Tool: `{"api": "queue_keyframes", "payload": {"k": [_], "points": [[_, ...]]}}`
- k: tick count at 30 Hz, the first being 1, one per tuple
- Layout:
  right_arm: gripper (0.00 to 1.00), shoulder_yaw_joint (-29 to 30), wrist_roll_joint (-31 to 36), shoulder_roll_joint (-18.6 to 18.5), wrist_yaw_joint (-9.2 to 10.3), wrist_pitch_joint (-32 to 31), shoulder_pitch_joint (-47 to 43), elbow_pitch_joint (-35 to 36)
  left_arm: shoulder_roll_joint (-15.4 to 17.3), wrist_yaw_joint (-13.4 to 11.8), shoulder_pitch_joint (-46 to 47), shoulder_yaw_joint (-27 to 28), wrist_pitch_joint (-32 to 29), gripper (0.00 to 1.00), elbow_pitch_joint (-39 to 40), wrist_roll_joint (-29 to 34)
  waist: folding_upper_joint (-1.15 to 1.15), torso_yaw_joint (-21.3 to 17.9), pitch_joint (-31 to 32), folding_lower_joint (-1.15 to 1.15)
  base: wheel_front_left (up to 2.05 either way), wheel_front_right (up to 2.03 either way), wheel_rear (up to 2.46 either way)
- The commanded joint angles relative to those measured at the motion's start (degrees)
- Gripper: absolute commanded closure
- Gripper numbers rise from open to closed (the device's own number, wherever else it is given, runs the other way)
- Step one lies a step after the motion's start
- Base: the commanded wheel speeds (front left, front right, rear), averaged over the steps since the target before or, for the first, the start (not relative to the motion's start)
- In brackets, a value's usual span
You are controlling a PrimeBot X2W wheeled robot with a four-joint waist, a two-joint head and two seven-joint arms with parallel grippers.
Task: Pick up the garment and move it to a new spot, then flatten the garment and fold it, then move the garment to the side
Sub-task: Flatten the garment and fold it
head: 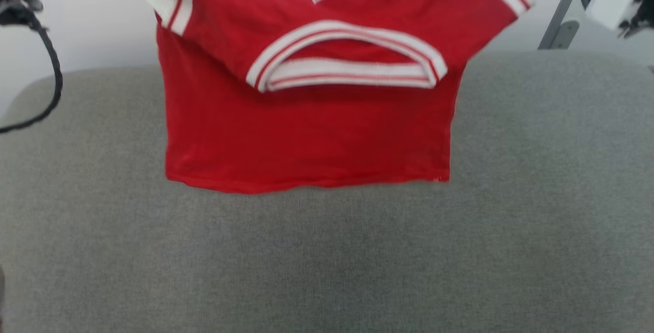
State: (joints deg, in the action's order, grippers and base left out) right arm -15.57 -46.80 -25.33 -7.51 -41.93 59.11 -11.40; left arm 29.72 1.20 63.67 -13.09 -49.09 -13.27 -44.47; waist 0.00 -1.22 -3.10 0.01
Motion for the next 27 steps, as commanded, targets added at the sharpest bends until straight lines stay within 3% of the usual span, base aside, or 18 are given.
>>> {"api": "queue_keyframes", "payload": {"k": [1, 9, 16, 19, 23, 27], "points": [[1.00, -0.20, 0.51, 0.37, 0.03, 0.94, 0.81, -0.45, -0.37, 0.41, 0.96, -0.19, 0.81, 1.00, -0.44, 0.87, 0.00, 0.24, -1.75, -0.01, 0.00, 0.00, 0.00], [1.00, -1.78, 10.01, 2.47, 0.03, 14.67, 10.82, -11.15, -1.80, 3.48, 9.84, -1.65, 11.58, 1.00, -8.86, 5.60, 0.00, 1.07, -11.19, -0.01, 0.00, 0.00, 0.00], [1.00, -2.63, 22.31, 5.01, 0.03, 36.96, 21.48, -21.76, -3.59, 5.46, 19.93, -3.21, 31.16, 1.00, -16.49, 11.33, 0.00, 2.07, -18.02, -0.01, 0.00, 0.00, 0.00], [1.00, -4.03, 26.44, 5.82, 0.03, 43.79, 23.53, -25.95, -3.85, 5.89, 21.53, -4.39, 39.71, 1.00, -19.28, 12.25, 0.00, 2.55, -19.73, -0.01, 0.00, 0.00, 0.00], [1.00, -6.73, 26.08, 6.93, 0.05, 45.57, 22.35, -30.97, -3.85, 6.24, 19.21, -7.33, 45.73, 1.00, -23.26, 11.12, 0.00, 3.16, -20.57, -0.01, 0.00, 0.00, 0.00], [1.00, -11.34, 22.97, 6.51, 0.04, 44.19, 18.68, -33.01, -2.86, 6.19, 15.05, -11.61, 46.53, 1.00, -26.12, 7.64, 0.00, 3.66, -20.47, -0.01, 0.00, 0.00, 0.00]]}}
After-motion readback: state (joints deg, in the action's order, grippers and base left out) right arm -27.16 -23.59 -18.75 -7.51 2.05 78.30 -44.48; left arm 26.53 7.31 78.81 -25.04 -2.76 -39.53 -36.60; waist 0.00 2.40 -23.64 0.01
